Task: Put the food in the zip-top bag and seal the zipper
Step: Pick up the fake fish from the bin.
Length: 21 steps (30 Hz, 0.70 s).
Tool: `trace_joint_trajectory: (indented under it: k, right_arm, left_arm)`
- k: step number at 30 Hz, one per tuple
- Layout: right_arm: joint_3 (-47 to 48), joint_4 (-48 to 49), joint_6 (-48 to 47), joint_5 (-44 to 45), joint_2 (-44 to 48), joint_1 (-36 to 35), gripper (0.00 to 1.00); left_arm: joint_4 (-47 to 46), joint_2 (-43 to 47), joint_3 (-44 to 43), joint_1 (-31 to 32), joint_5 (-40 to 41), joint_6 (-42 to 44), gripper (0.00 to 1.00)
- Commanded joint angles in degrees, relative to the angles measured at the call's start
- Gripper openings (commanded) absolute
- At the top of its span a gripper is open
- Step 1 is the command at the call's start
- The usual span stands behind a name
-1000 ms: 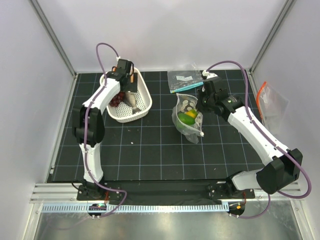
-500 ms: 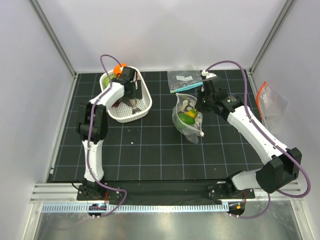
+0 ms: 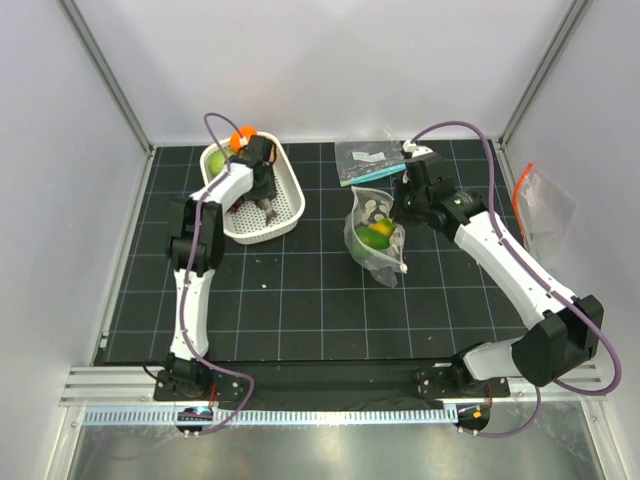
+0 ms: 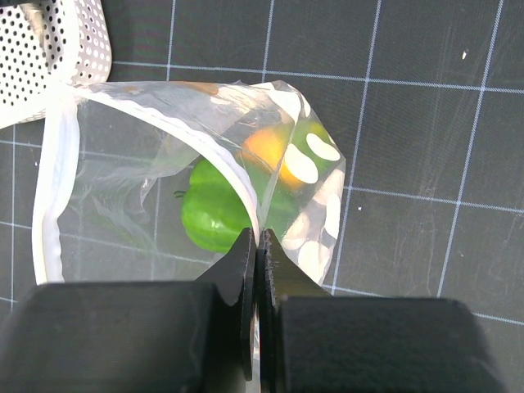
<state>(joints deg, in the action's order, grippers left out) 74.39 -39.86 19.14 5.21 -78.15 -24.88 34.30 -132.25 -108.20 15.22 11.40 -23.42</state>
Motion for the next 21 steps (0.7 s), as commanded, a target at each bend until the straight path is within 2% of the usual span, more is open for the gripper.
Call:
trace_joint_trajectory:
  k: [1,4,7,15,21]
  right_arm:
    - [1.11,1.53,-0.86,0.24,1.33,0.27,0.01]
    - [0.93,1.62,-0.85,-0.03,1.33,0.27,0.01]
    - [0.76,1.8,-0.77,-0.12,1.33,0.19,0.01]
    - [0.84,2.33,-0.5,-0.91,1.16,0.19,0.01]
    - [1.02,2.5,-0.59,-0.64,0.89,0.27,0.01]
  left_arm:
    - [-1.16,0.22,-0.35,-0.19,-2.0,1.09,0.39]
    - [-2.74,4.34,2.55,-0.19,-1.38,1.8,0.28]
    - [-4.68,8.3,6.33,-0.19,-4.18,1.71,0.2]
    - [-7.67,23.32,16.78,1.03,-11.22,1.45,0.17]
    - [-8.99,32.83,23.47,5.42,-14.56,1.71,0.17]
